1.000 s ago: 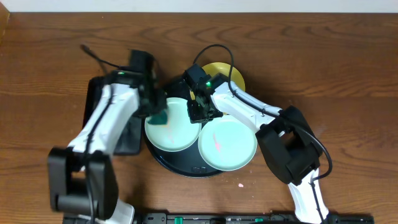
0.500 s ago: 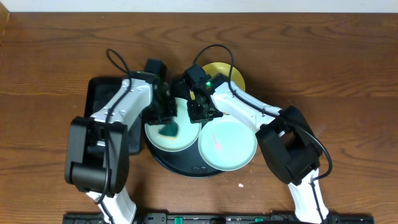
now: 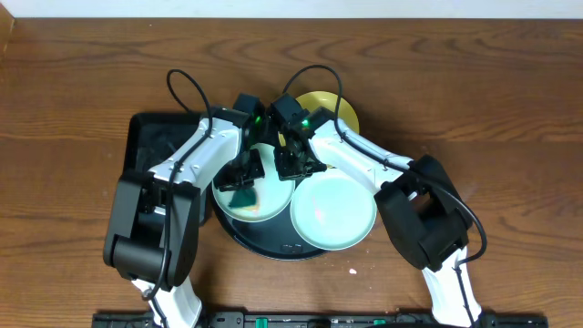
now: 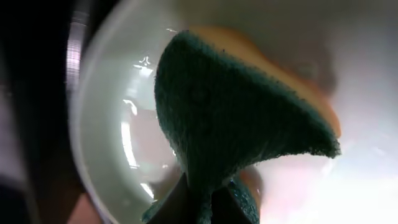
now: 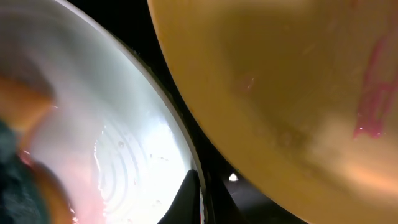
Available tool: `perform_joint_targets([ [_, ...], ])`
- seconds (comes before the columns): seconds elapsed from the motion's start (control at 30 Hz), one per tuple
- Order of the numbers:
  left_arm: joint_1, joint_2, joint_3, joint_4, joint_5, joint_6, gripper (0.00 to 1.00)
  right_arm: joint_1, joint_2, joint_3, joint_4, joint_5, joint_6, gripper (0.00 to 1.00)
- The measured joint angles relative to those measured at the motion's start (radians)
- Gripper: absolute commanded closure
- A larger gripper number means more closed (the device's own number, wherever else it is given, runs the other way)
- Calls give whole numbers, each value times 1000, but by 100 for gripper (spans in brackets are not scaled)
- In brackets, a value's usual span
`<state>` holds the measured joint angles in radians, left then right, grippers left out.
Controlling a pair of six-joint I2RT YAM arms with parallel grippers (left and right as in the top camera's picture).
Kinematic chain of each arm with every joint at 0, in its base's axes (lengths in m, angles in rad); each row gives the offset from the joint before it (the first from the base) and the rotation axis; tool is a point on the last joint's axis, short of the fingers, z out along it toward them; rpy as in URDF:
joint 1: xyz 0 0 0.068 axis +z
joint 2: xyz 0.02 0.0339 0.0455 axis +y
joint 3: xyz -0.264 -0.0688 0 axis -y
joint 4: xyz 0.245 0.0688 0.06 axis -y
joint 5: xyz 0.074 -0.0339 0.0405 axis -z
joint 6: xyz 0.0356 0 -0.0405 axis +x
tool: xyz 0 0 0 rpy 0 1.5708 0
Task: Clean dirty plates on tray and stack at the side
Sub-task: 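Scrub the pale green plate with the sponge in the left gripper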
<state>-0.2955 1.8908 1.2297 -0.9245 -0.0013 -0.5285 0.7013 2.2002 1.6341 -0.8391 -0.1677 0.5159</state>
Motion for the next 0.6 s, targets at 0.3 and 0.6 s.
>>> perform_joint_targets([
  [0.3, 7, 0, -2, 159, -81, 14, 93, -1, 0, 0, 6, 0, 7, 99],
  [0.6, 39, 0, -1, 158, 302, 320, 93, -4, 0, 0, 6, -4, 15, 99],
])
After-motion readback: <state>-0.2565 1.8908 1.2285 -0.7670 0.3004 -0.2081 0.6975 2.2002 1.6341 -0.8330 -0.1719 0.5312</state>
